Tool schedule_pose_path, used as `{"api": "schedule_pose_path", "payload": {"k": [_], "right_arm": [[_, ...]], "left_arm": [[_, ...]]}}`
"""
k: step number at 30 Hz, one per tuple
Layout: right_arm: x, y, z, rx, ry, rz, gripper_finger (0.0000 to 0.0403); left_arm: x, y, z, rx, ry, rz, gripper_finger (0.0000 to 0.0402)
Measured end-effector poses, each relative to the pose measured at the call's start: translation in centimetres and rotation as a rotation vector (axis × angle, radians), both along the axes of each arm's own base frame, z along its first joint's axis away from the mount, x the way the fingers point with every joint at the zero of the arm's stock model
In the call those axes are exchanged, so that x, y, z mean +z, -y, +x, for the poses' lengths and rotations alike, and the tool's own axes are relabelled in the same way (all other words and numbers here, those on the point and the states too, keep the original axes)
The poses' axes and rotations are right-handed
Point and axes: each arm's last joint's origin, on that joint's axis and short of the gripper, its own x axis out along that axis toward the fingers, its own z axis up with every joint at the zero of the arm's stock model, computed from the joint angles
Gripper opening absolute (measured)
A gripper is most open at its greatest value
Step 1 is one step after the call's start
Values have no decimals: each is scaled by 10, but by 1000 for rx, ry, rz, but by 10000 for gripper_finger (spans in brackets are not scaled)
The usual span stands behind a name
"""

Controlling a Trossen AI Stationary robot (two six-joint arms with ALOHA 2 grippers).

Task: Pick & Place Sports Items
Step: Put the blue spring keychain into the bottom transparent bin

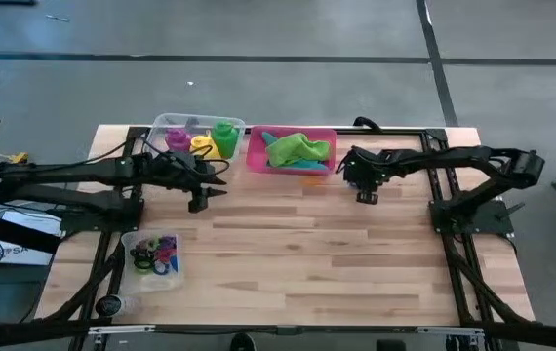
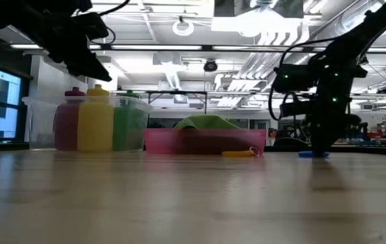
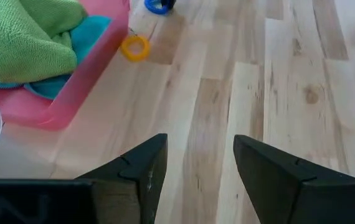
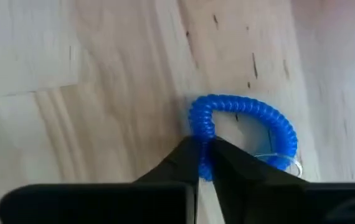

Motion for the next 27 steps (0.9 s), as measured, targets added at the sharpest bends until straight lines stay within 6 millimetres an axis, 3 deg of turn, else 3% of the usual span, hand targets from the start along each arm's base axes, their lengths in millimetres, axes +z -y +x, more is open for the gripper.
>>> {"api": "schedule_pose_path", "payload": {"k": [9, 16, 27], "right_arm": [[10, -12, 4, -2, 52, -14, 3], [39, -37, 8, 27, 193, -6, 1], [80, -78, 17, 43, 477, 68, 0]], "left_arm": [[0, 2, -1, -44, 5, -32, 148], [0, 4, -1, -124, 2, -32, 148], [-3, 10, -1, -170, -62, 206, 148]]}}
